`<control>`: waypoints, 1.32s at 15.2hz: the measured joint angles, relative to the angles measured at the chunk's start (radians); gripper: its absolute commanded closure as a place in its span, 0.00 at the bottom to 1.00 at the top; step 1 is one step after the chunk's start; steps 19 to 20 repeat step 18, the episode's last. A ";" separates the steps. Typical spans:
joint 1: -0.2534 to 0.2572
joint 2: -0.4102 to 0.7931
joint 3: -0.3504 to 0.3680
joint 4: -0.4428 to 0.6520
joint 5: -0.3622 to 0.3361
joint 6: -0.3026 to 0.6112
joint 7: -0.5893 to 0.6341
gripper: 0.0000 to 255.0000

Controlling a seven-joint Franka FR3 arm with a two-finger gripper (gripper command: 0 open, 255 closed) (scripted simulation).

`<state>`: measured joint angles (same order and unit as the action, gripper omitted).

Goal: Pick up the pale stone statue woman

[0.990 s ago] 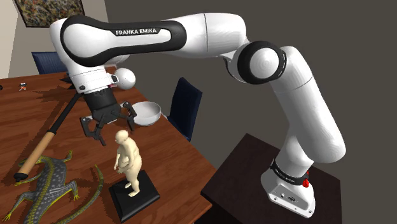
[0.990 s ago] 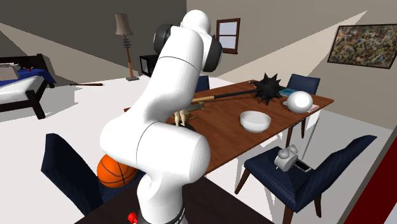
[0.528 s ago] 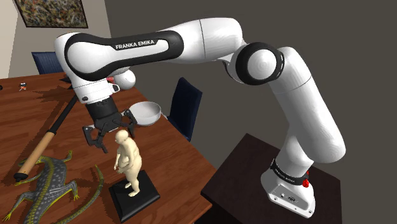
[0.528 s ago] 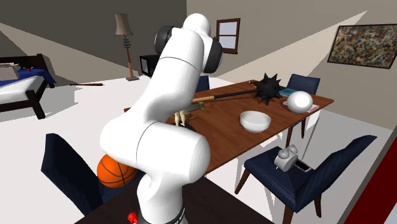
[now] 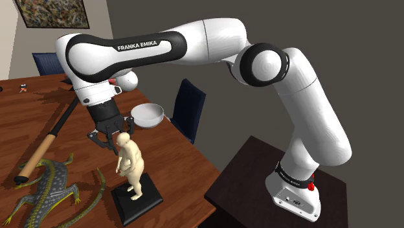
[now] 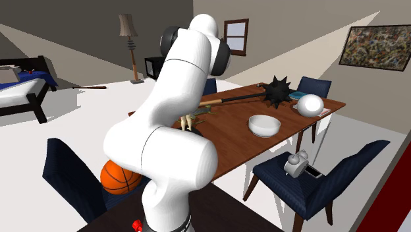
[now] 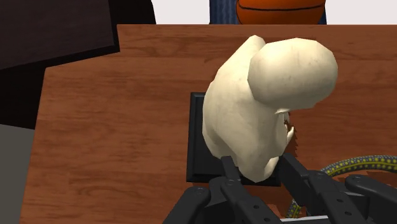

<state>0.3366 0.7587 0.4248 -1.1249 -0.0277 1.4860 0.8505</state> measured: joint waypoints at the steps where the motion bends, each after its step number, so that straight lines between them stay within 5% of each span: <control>1: 0.000 0.000 0.000 0.000 0.000 0.000 0.000 1.00; 20: 0.034 0.019 0.005 0.232 0.001 -0.208 0.028 1.00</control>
